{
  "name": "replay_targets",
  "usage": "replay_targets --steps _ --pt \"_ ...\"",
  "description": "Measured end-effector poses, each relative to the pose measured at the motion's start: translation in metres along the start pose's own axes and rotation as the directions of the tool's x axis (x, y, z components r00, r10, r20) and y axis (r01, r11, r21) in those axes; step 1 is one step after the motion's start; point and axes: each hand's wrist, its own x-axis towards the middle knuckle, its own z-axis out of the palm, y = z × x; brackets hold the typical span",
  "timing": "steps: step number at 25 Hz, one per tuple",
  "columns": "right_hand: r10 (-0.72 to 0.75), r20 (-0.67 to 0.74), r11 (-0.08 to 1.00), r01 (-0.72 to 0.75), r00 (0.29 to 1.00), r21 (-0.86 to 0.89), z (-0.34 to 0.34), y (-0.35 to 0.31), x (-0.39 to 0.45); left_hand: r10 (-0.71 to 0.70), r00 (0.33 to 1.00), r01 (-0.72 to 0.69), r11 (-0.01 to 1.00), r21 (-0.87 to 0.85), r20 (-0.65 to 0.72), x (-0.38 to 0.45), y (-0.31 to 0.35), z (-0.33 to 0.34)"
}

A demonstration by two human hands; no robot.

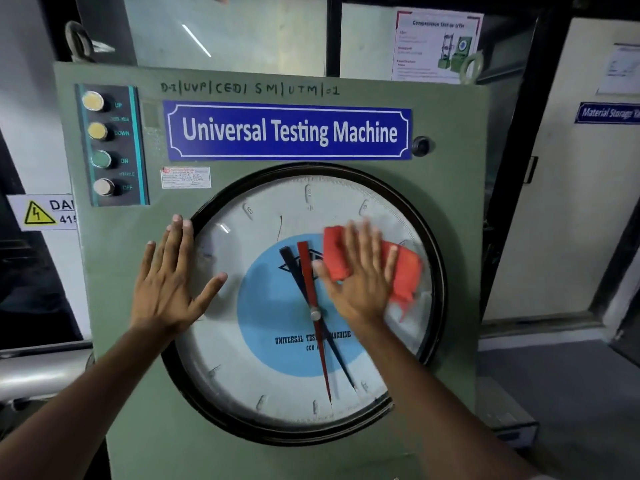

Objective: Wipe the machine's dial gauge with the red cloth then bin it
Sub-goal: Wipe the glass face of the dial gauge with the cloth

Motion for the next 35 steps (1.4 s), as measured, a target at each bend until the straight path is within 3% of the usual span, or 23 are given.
replay_targets --steps 2,4,6,8,10,11,14,17,18,20,22,24,26,28,29,30,32,35 --pt "0.251 0.013 0.967 -0.252 0.968 0.042 -0.011 0.028 0.013 -0.003 1.000 0.003 1.000 -0.005 -0.001 0.001 0.000 0.001" --pt "0.450 -0.007 0.888 -0.447 0.893 0.110 -0.015 0.004 0.035 0.000 1.000 0.000 1.000 -0.021 0.001 0.003 0.002 0.001" --pt "0.369 -0.053 0.922 -0.358 0.928 0.147 -0.010 -0.056 0.050 0.007 1.000 -0.007 0.999 -0.036 -0.004 0.008 0.002 0.001" --pt "0.099 -0.049 0.989 -0.093 0.994 0.119 -0.004 -0.099 0.045 0.028 1.000 -0.028 0.999 -0.032 -0.010 0.010 0.001 0.001" --pt "-0.062 -0.014 0.996 0.063 0.998 0.063 -0.002 -0.082 0.040 0.051 0.999 -0.051 0.998 -0.029 -0.018 0.012 0.000 0.000" --pt "-0.071 -0.003 0.997 0.071 0.997 0.035 -0.004 -0.057 0.038 0.059 0.998 -0.059 0.998 -0.019 -0.019 0.014 0.001 0.000" --pt "0.190 0.002 0.981 -0.190 0.982 0.046 -0.015 0.006 0.027 0.068 0.996 -0.066 0.997 0.048 -0.058 0.018 0.003 0.000" --pt "0.369 0.004 0.921 -0.367 0.929 0.133 -0.013 -0.017 0.037 0.120 0.988 -0.104 0.981 0.167 -0.093 0.021 0.004 0.007" --pt "0.324 -0.006 0.938 -0.320 0.946 0.134 -0.010 -0.038 0.042 0.160 0.981 -0.136 0.971 0.197 -0.110 0.020 0.004 0.012" --pt "0.071 -0.015 0.993 -0.069 0.997 0.100 -0.006 -0.070 0.050 0.259 0.959 -0.226 0.944 0.239 -0.115 0.020 0.006 0.023" --pt "-0.190 0.017 0.982 0.189 0.982 0.027 -0.004 -0.066 0.054 0.335 0.936 -0.302 0.922 0.245 -0.106 0.020 0.011 0.029" --pt "-0.279 0.049 0.958 0.282 0.959 -0.058 -0.005 -0.027 0.056 0.338 0.933 -0.304 0.923 0.235 -0.120 0.021 0.016 0.031" --pt "-0.050 0.020 0.997 0.051 0.999 -0.055 -0.009 0.014 0.049 0.323 0.938 -0.287 0.928 0.236 -0.130 0.021 0.018 0.031" --pt "0.278 -0.055 0.960 -0.275 0.959 0.052 -0.012 0.017 0.048 0.317 0.938 -0.278 0.930 0.241 -0.141 0.021 0.018 0.031" --pt "0.339 -0.098 0.940 -0.333 0.936 0.076 -0.009 -0.001 0.051 0.321 0.936 -0.281 0.928 0.244 -0.143 0.021 0.018 0.031" --pt "0.297 -0.134 0.954 -0.289 0.945 0.079 -0.003 -0.025 0.054 0.323 0.935 -0.282 0.928 0.245 -0.147 0.020 0.017 0.033" --pt "-0.016 -0.141 0.999 0.024 0.990 0.049 0.010 -0.078 0.052 0.297 0.939 -0.255 0.940 0.228 -0.174 0.018 0.016 0.035" --pt "-0.336 -0.078 0.941 0.337 0.939 0.009 0.017 -0.083 0.043 0.213 0.959 -0.177 0.965 0.192 -0.189 0.014 0.019 0.035"
